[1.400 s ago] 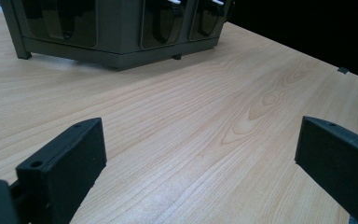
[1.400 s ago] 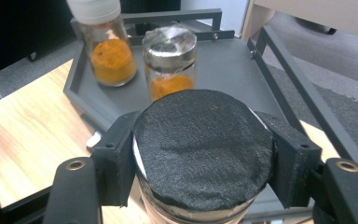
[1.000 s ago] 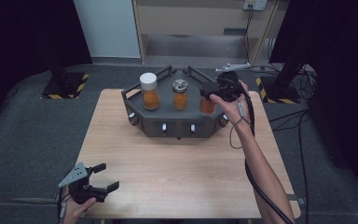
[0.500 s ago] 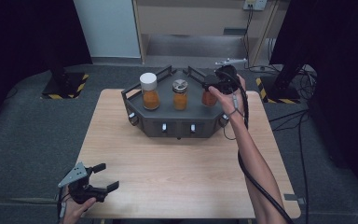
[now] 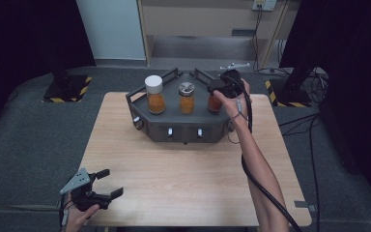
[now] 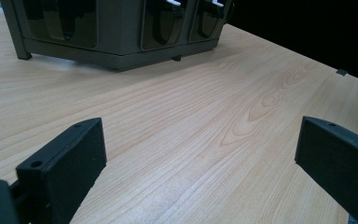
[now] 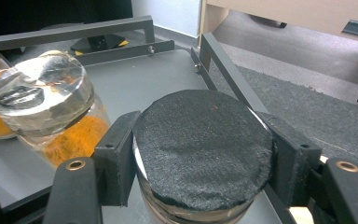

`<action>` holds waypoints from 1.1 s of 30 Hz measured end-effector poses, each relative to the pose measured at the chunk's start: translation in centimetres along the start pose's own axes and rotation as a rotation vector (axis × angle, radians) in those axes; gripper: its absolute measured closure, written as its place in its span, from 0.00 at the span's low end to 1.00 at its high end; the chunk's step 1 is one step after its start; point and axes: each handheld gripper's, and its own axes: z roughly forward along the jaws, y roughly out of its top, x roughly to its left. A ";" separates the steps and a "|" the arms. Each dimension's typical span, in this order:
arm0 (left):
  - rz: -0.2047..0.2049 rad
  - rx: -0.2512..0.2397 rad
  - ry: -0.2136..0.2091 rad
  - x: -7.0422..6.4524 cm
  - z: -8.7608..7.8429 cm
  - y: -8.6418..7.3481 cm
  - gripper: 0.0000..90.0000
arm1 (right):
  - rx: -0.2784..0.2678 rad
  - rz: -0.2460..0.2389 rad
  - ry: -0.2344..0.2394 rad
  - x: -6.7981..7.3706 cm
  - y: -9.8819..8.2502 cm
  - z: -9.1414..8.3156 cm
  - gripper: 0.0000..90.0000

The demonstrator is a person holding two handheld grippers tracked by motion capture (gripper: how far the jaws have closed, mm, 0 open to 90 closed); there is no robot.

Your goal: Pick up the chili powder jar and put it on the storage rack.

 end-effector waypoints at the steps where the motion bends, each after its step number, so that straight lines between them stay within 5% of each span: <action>1: 0.000 -0.001 -0.001 0.0 0.0 0.0 0.01 | 0.001 0.000 0.000 0.0 -0.1 0.1 0.39; 33: 0.004 0.003 -0.001 0.0 0.0 0.0 0.01 | -0.009 0.006 0.000 0.0 -1.3 0.7 0.38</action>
